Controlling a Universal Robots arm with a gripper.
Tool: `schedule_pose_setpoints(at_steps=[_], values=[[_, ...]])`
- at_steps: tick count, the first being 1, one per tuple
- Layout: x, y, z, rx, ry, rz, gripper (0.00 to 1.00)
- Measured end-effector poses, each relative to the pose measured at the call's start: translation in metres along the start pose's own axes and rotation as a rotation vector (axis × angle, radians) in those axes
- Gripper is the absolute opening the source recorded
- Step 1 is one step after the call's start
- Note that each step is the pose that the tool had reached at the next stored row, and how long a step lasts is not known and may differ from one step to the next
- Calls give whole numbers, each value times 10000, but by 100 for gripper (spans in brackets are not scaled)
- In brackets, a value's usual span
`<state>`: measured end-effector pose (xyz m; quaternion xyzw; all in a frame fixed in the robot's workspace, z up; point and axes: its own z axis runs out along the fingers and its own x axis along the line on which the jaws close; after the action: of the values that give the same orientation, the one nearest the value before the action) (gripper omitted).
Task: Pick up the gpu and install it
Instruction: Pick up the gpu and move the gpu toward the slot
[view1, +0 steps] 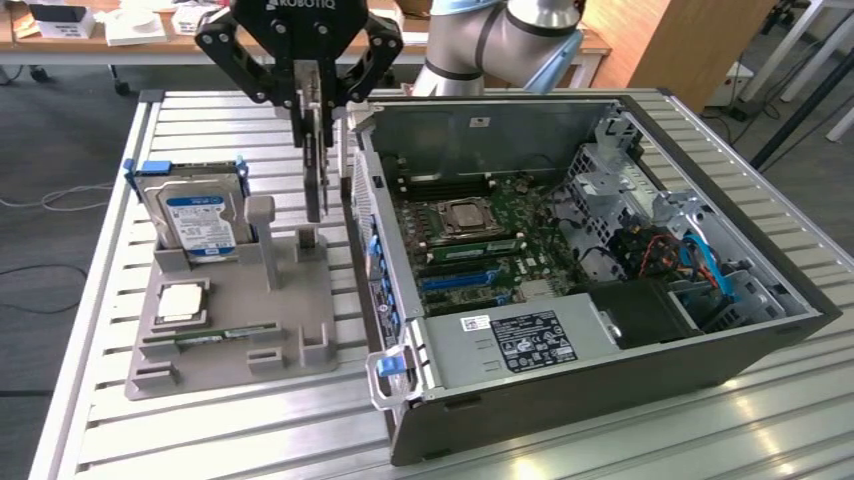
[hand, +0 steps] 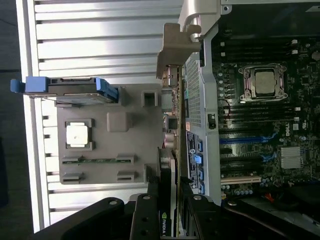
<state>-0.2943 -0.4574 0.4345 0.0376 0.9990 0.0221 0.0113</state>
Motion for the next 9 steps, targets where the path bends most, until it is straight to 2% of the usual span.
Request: schedule_pose_setpoints(at_steps=[9], values=[[-291, 22, 7, 1, 26, 2, 27]])
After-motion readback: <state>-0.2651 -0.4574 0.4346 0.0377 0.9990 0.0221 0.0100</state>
